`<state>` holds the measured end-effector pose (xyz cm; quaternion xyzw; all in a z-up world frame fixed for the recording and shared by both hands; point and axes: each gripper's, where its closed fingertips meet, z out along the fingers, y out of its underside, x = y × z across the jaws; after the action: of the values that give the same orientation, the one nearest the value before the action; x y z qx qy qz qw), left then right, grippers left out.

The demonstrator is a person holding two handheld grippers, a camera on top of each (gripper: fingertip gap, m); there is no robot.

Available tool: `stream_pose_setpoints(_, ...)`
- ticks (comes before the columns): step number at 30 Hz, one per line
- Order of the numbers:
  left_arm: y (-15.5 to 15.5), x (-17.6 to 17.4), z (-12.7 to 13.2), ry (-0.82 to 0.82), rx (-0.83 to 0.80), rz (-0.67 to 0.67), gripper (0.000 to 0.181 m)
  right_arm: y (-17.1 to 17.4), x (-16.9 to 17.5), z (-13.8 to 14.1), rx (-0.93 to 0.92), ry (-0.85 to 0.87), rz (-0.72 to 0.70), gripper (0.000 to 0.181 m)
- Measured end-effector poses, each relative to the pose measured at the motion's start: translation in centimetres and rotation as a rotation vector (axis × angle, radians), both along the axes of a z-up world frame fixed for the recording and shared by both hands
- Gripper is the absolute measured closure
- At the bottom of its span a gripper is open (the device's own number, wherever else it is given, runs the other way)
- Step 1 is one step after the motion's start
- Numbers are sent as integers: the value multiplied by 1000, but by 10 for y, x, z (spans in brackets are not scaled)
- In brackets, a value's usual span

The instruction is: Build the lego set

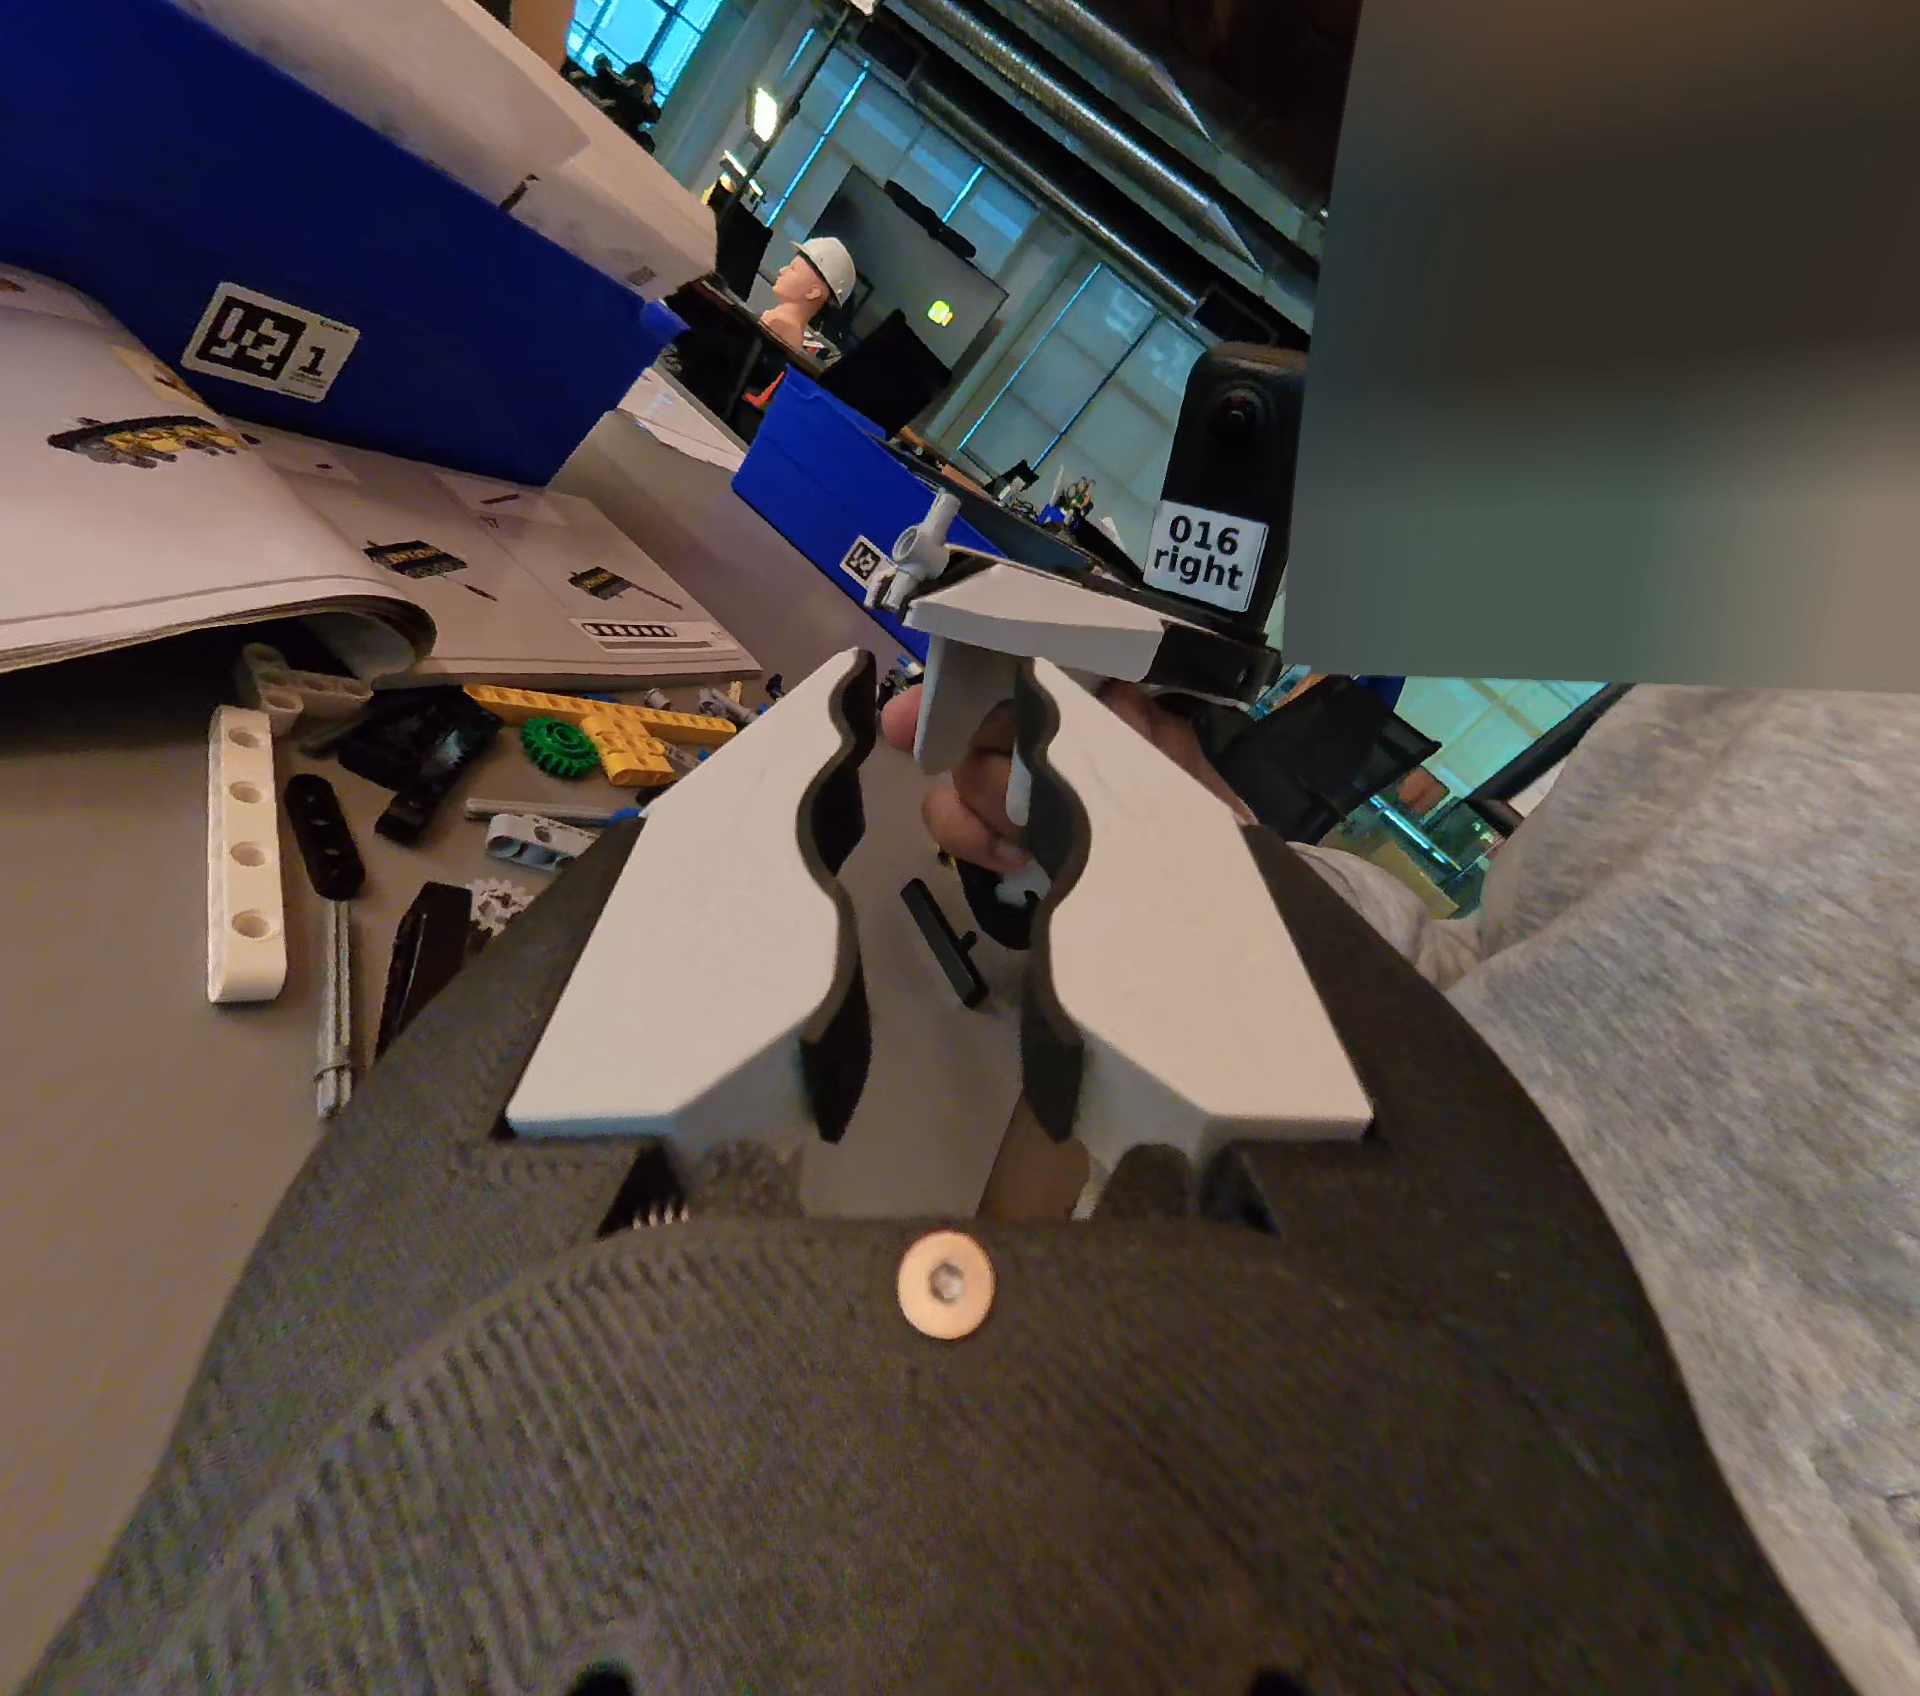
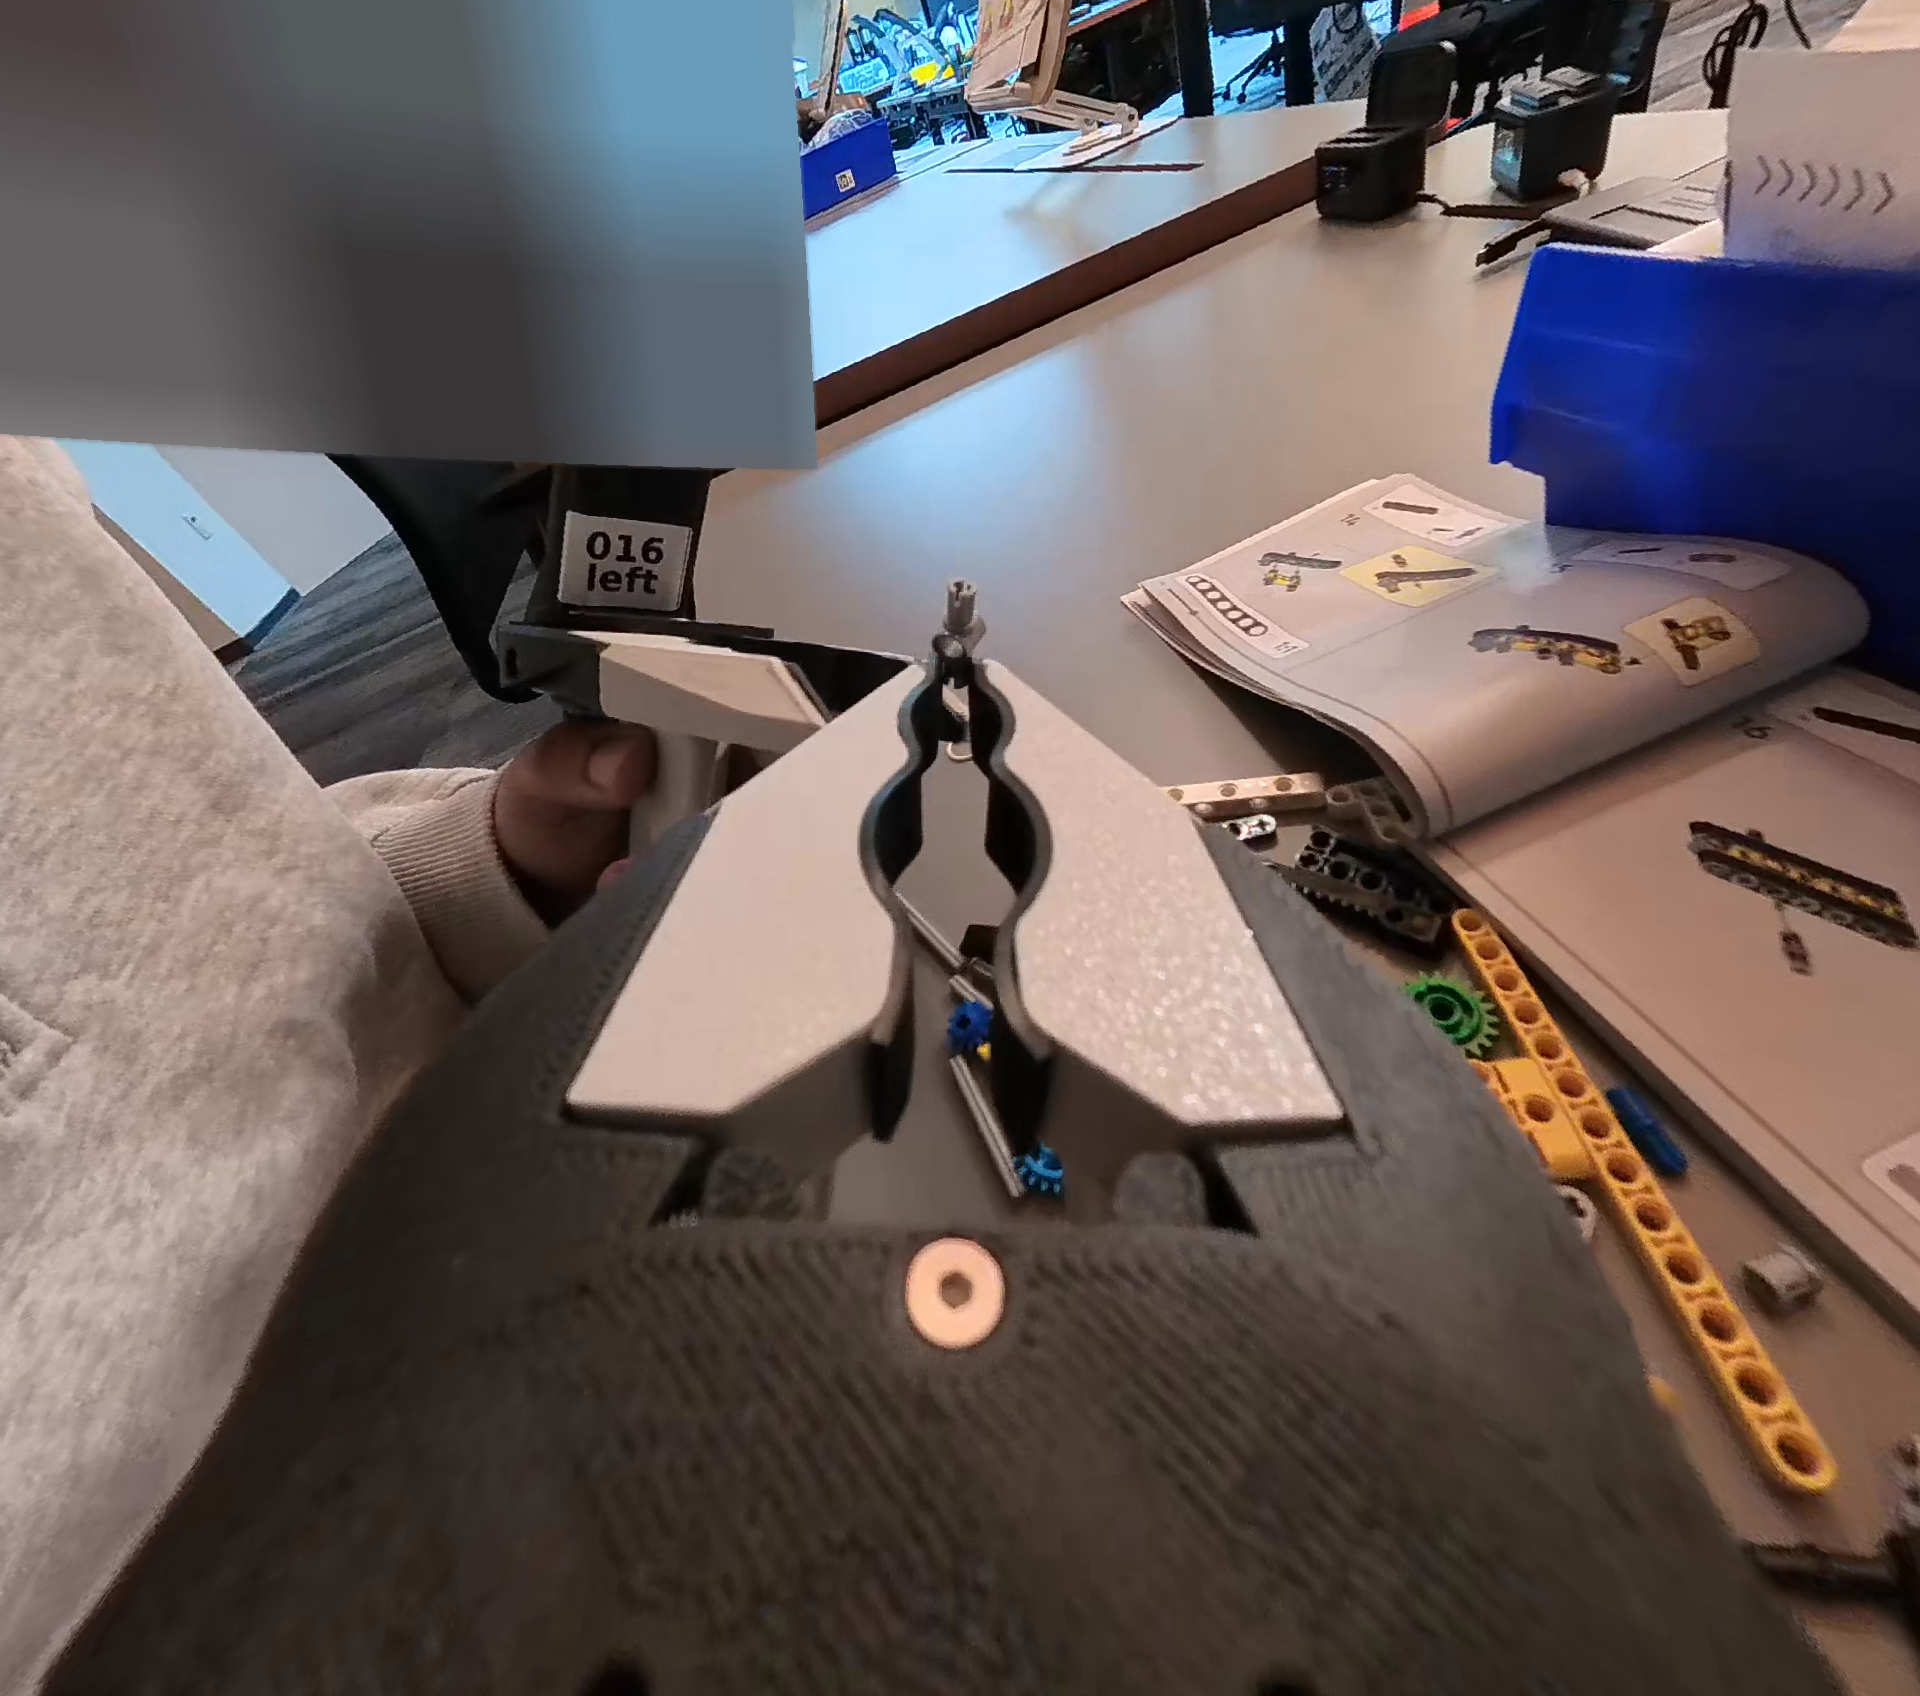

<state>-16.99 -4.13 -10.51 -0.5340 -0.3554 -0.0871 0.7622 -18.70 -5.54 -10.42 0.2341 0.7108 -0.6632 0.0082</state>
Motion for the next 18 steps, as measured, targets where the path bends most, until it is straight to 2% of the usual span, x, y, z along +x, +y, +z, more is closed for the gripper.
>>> stream_pose_setpoints(18,-5,-3,2,-32,46,3,156,-9,-5,-7,7,-32,13,178)
